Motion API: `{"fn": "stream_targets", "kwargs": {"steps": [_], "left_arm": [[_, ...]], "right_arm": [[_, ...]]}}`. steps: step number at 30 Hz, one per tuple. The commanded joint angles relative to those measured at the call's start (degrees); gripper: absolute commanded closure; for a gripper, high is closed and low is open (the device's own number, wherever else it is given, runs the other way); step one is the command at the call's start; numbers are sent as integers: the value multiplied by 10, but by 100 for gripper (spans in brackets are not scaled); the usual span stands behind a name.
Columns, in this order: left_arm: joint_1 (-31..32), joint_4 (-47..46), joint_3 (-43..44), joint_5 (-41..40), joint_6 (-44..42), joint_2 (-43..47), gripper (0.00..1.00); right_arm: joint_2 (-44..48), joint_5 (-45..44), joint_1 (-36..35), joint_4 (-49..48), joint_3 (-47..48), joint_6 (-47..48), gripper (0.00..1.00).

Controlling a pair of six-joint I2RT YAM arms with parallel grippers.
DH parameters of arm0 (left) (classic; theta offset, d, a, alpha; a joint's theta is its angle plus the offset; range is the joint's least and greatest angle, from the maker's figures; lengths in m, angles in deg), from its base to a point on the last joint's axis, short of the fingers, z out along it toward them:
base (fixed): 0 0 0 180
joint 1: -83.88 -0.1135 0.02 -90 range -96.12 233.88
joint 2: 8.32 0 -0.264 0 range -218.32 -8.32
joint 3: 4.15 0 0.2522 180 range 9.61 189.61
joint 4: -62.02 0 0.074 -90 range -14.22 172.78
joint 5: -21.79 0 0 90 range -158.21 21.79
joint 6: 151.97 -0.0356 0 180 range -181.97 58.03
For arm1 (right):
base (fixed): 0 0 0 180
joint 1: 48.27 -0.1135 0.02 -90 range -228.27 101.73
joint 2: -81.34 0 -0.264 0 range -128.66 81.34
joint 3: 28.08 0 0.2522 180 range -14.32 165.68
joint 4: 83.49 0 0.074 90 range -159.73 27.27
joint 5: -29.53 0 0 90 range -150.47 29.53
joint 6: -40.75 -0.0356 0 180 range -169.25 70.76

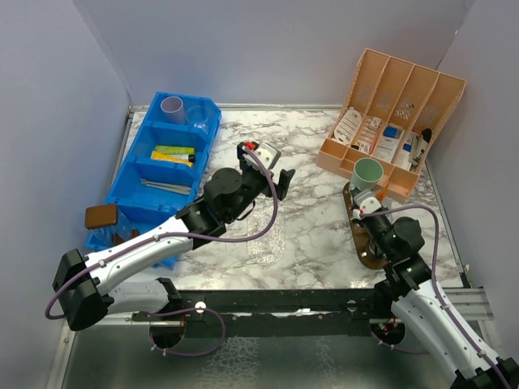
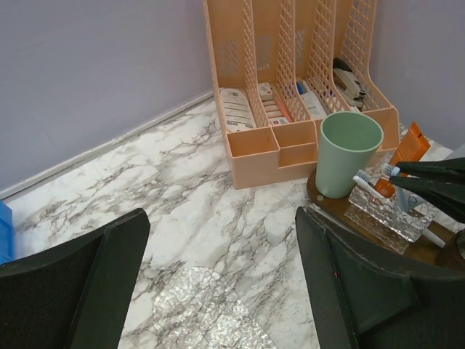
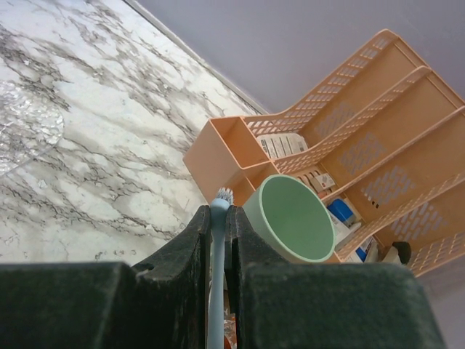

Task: Prepare toiletry sets of a toothbrush and toothpaste on the tray
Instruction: Place the toothbrush in the toothpaste holder.

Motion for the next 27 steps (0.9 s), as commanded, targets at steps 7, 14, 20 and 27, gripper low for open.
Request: {"fn": "stream_targets", "kwargs": {"steps": [7,14,20,27], "left_arm": [[-3,-19,-8,11,8,21,15],[-3,-20,-8,13,9,25,15],[-4,-20,-8,17,13,25,15],[-4,-21,-9,26,19,20,15]], "right_arm": [[-9,90,1,-59,-21,39,99],[34,79,2,-26,-24,40,99],[49,89,2,-18,-17,12,99],[51,91,1,-16,-22,10,99]]}}
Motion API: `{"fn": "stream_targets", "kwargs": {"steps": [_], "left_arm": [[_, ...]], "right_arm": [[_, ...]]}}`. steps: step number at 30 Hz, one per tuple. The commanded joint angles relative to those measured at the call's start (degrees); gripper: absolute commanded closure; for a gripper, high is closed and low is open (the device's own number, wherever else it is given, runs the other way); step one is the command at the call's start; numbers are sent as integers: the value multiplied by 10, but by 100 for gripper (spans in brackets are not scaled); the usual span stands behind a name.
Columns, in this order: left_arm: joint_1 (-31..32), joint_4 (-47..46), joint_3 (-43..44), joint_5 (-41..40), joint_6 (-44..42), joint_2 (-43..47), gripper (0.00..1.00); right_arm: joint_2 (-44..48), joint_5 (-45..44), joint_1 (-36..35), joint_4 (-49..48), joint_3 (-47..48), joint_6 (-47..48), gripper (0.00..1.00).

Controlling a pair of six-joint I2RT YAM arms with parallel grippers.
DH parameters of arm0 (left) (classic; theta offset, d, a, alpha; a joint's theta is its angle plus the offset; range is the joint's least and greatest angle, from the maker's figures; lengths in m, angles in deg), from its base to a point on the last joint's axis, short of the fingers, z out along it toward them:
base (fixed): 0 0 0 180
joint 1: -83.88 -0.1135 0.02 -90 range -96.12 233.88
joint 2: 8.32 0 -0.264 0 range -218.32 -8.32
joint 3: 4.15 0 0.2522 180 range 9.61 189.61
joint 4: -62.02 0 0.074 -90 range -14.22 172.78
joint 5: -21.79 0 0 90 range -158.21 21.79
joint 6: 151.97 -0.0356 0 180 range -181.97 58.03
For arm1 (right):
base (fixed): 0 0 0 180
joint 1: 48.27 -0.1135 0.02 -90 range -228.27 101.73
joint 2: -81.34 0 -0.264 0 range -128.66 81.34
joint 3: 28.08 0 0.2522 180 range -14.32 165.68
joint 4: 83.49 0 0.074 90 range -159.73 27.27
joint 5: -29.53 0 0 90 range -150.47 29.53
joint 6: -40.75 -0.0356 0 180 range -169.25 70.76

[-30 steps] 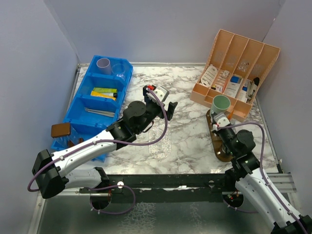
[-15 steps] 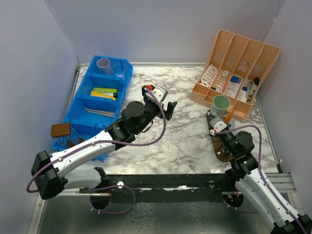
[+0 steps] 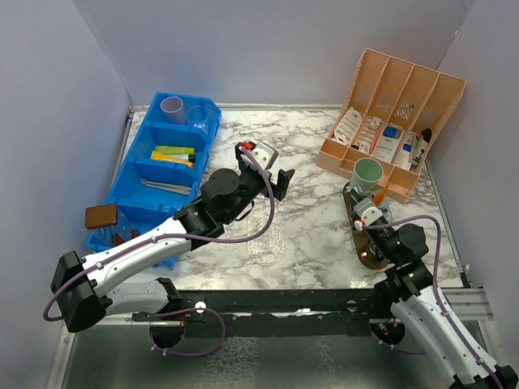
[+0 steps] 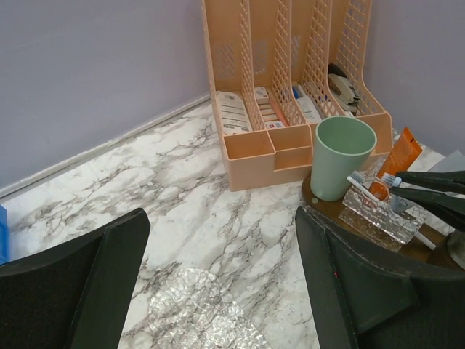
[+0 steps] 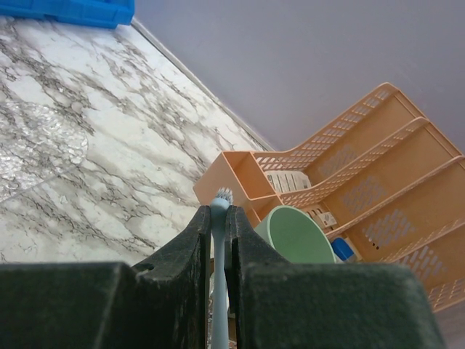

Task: Prepare toiletry sets of a toothbrush and toothpaste on the tray
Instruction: Place the toothbrush in the toothpaste holder.

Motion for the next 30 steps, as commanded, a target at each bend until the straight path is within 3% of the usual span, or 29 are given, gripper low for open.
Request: {"fn": "stream_targets", "kwargs": {"steps": [1,10,17,20,25,30], "left_arm": [[-4,-20,-7,22,12,7,15],[-4,-20,-5,41,19,-7,15],[-4,-20,-7,38,18,-4,15],[-4,-21,-8,35,17,1,15],[-4,-22,-7,36,17,9,15],[-4,-22,-9,30,12,15,15]], "right_arm": [[0,14,2,1,0,-12,99],[28,16,2,29,3,-7,99],[-3,2,2,7,-5,8,98],[-8,-5,2,8,-6,6,91],[1,-9,2,17,1,-5,70],[14,-9,2,64,39,-51,64]]}}
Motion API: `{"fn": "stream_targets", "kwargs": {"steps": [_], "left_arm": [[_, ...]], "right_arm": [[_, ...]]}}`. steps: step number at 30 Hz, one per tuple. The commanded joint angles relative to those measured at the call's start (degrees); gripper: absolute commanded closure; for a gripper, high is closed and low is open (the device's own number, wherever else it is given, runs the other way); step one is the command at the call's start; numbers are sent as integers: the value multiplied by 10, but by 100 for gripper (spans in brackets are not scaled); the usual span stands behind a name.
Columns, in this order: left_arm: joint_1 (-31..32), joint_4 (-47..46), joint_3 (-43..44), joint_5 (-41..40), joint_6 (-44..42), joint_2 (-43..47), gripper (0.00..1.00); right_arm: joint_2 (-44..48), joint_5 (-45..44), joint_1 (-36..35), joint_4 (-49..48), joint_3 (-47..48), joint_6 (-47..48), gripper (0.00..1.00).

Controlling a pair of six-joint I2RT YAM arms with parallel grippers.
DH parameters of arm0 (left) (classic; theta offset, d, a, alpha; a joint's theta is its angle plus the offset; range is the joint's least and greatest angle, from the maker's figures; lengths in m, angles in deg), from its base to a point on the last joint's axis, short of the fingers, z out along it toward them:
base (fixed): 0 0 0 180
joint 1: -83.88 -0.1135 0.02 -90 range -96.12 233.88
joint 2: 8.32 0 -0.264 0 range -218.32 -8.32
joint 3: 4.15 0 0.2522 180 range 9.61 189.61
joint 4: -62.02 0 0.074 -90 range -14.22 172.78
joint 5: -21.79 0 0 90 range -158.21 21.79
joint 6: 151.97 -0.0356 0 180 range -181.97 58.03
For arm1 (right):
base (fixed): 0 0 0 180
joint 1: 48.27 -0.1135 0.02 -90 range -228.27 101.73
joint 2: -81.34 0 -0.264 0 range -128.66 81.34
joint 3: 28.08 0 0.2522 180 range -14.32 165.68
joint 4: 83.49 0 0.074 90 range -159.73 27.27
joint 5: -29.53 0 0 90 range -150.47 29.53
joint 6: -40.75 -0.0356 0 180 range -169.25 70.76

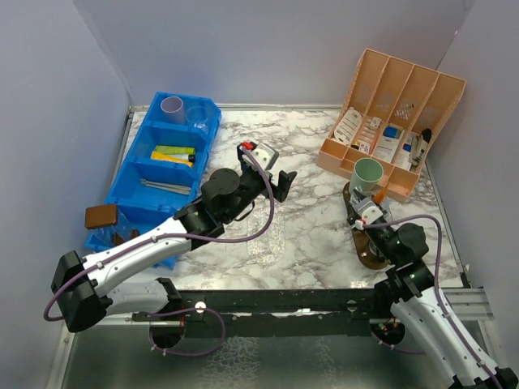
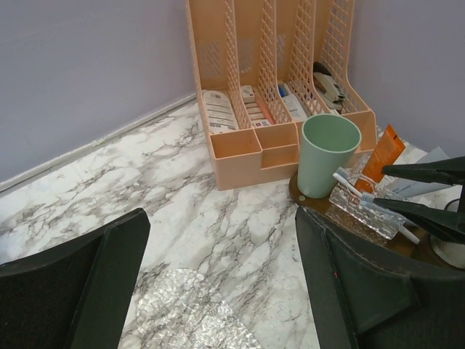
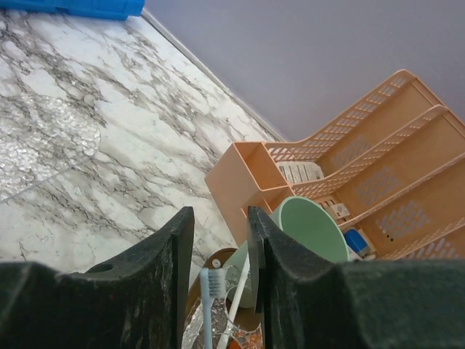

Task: Prepare toiletry sets of a toothbrush and toothpaste on the tray
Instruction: Place the toothbrush in the toothpaste holder.

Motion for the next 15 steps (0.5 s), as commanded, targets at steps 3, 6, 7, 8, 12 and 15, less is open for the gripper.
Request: {"fn": "stream_targets", "kwargs": {"steps": [3,6,7,8,12,15], "left_arm": [[-2,-22,-6,3,-3,19,15],[-2,-22,-6,3,-3,17,15],[-2,-23,-6,4,-3,16,15],[-2,-23,-7,5,-3,14,15],[-2,-22,-6,7,-1,8,15],[-2,-22,-6,7,0,5,15]], "right_arm": [[-3,-15,2,87,78,-80,64],[-35,-57,1,110,113,-127,63],[-50,-63,2,127,128,-131,63],[-64,-62,2,154,148,-127,62],[-124,-109,2,247,224,-144,61],[-156,-129,2,300,274,-148,63]]}}
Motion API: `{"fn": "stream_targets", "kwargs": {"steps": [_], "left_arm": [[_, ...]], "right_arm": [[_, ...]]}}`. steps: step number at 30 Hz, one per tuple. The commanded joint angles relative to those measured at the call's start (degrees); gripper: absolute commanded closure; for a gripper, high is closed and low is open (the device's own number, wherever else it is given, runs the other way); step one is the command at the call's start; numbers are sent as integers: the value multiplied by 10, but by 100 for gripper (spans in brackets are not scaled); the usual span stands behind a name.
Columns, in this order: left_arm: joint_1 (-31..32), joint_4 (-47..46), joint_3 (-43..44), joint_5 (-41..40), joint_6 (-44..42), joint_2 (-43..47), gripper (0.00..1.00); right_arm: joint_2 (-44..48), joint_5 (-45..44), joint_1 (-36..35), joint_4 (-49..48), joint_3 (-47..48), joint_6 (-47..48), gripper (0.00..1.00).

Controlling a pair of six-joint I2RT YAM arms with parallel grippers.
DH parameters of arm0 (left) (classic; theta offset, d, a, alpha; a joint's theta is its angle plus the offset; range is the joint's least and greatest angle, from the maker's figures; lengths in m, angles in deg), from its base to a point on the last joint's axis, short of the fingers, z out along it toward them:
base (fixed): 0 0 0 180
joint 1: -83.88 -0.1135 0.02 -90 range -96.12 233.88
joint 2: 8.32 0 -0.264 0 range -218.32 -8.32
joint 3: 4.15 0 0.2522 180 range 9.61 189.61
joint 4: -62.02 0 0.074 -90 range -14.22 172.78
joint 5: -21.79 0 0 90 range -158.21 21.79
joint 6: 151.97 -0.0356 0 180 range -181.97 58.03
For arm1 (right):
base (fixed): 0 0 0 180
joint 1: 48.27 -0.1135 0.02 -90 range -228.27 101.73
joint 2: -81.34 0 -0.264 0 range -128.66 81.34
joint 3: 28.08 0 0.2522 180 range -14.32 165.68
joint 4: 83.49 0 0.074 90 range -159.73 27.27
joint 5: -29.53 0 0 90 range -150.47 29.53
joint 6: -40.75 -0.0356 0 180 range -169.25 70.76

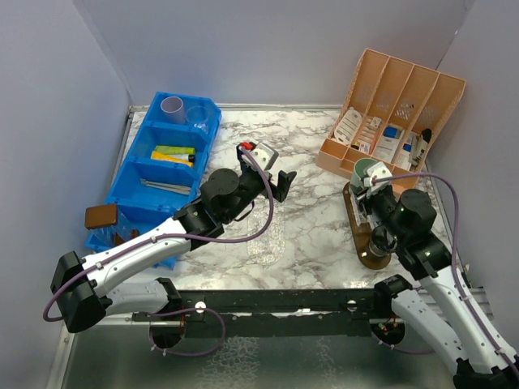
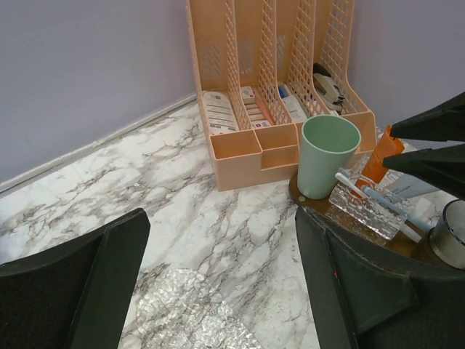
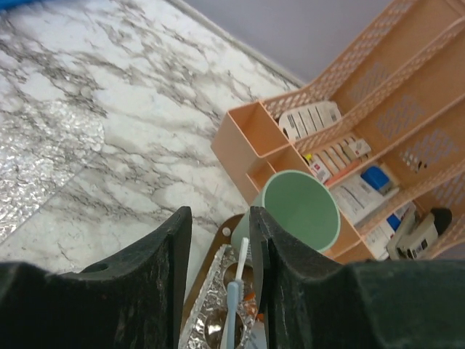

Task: Prepare toiletry sets of a toothbrush and toothpaste on the tray
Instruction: Place the toothbrush in the toothpaste holder, then pick up the toothbrush from the center of the board.

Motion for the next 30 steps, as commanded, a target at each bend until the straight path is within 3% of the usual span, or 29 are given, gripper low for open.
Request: {"fn": "stream_targets", "kwargs": {"steps": [1,3,6,10,14,23,30], "left_arm": [[-2,-21,-5,7,2,1,15],[-2,-21,-5,8,2,0,15],[-2,-21,-5,4,-1,0,15],[-2,-19,-5,2,-2,1,15],[-3,-19,-4,5,1,1,15],[-2,-19,-5,5,1,3,15],[-3,-19,-5,3,2,3,15]], "right_arm": [[-38,-56,2,114,74,-30,65],[-41,-46,2,109,82,-26,68],[-76,-14,2,157,116,28,66],[-163,-66,1,246,186,37,64],[-207,-147,1,258,223,-60,62],[-280,-146,2,275,233,-138,62],[-346,-219,2,271,238,-231,62]]}}
